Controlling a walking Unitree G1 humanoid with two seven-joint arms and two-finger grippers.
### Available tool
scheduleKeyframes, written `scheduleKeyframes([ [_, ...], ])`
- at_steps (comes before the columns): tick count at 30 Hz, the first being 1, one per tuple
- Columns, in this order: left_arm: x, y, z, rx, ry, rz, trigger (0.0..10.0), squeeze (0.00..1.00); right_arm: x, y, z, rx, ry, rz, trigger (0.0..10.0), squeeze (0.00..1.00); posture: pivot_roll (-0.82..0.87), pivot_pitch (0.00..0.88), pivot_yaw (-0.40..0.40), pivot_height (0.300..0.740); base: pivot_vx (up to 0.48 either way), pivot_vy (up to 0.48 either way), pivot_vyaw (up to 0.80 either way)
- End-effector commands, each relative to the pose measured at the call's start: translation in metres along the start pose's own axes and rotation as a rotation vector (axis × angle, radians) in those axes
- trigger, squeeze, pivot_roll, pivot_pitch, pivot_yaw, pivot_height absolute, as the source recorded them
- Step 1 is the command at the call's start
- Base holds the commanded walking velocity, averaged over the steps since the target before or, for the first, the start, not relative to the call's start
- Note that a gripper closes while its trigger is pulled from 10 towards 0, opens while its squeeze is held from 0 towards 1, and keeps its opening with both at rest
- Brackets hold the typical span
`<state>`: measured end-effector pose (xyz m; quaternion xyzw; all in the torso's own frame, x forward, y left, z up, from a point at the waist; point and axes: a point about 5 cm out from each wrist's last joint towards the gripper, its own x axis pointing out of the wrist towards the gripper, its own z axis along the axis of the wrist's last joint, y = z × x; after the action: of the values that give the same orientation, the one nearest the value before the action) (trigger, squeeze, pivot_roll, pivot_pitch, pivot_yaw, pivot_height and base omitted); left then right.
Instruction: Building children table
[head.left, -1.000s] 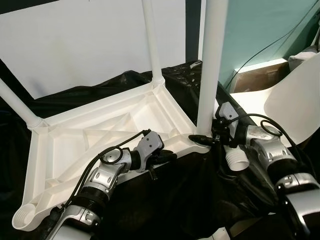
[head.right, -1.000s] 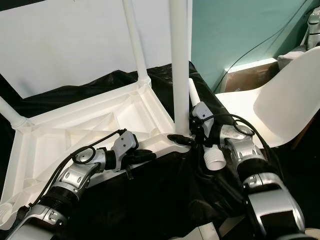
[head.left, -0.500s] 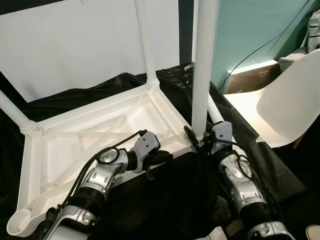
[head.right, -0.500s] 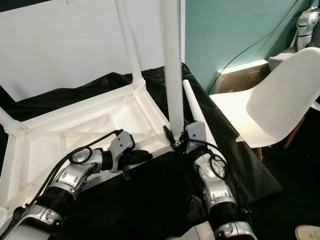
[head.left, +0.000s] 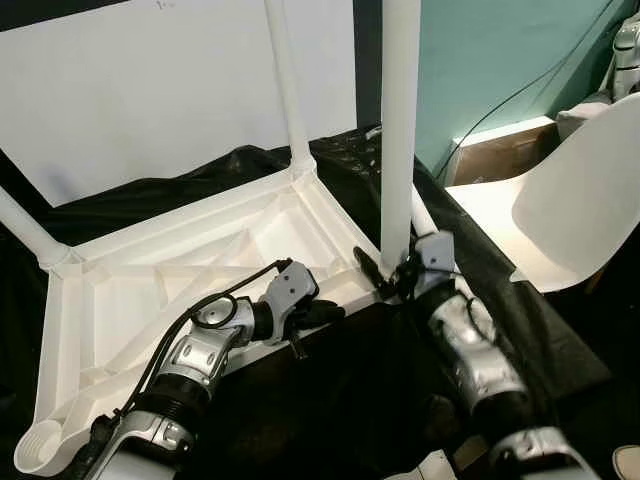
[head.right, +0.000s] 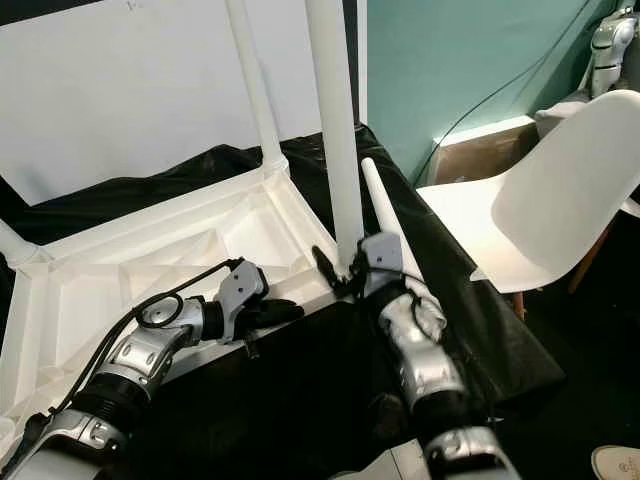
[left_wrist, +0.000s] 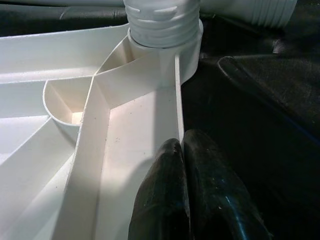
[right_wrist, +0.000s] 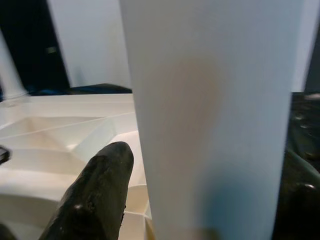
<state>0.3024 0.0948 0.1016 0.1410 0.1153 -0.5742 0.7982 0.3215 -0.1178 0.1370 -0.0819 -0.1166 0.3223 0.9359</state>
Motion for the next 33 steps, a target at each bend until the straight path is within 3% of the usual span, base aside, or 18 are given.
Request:
scheduleKeyframes([
  [1, 0.01, -0.015, -0.016, -0.052, 0.065, -0.073, 10.0, 0.0, 0.003, 0.005, -0.002, 0.026, 0.029, 0.116, 10.0, 0.0, -0.09, 0.0, 0.093, 0.74, 0.0, 0.0, 0.0],
  [3, 0.01, -0.015, -0.016, -0.052, 0.065, -0.073, 10.0, 0.0, 0.003, 0.005, -0.002, 0.026, 0.029, 0.116, 10.0, 0.0, -0.09, 0.0, 0.093, 0.74, 0.0, 0.0, 0.0],
  [7, 0.011, -0.015, -0.016, -0.054, 0.062, -0.073, 10.0, 0.0, -0.001, -0.011, -0.005, 0.006, 0.119, 0.231, 10.0, 0.0, -0.1, 0.0, 0.091, 0.74, 0.0, 0.0, 0.0],
  [9, 0.01, -0.014, -0.016, -0.055, 0.063, -0.071, 10.0, 0.0, -0.007, -0.028, -0.01, -0.026, 0.225, 0.329, 10.0, 0.0, -0.09, 0.0, 0.091, 0.74, 0.0, 0.0, 0.0],
  [13, 0.01, -0.014, -0.016, -0.056, 0.062, -0.07, 10.0, 0.0, -0.009, -0.037, -0.009, -0.049, 0.26, 0.368, 10.0, 0.0, -0.09, 0.0, 0.09, 0.74, 0.0, 0.0, 0.0],
  [14, 0.009, -0.014, -0.016, -0.058, 0.062, -0.069, 10.0, 0.0, -0.008, -0.043, -0.005, -0.057, 0.275, 0.411, 3.8, 0.0, -0.09, 0.0, 0.091, 0.74, 0.0, 0.0, 0.0],
  [15, 0.009, -0.014, -0.016, -0.058, 0.063, -0.069, 10.0, 0.0, -0.008, -0.045, -0.003, -0.06, 0.281, 0.431, 0.0, 0.0, -0.09, 0.0, 0.091, 0.74, 0.0, 0.0, 0.0],
  [29, 0.011, -0.014, -0.016, -0.058, 0.062, -0.073, 10.0, 0.0, -0.015, -0.061, 0.001, -0.039, 0.368, 0.516, 0.0, 0.0, -0.1, 0.0, 0.093, 0.74, 0.0, 0.0, 0.0],
  [33, 0.012, -0.015, -0.015, -0.058, 0.059, -0.075, 10.0, 0.0, -0.007, -0.054, 0.0, 0.092, 0.276, 0.358, 0.0, 0.0, -0.09, 0.0, 0.087, 0.74, 0.0, 0.0, 0.0],
])
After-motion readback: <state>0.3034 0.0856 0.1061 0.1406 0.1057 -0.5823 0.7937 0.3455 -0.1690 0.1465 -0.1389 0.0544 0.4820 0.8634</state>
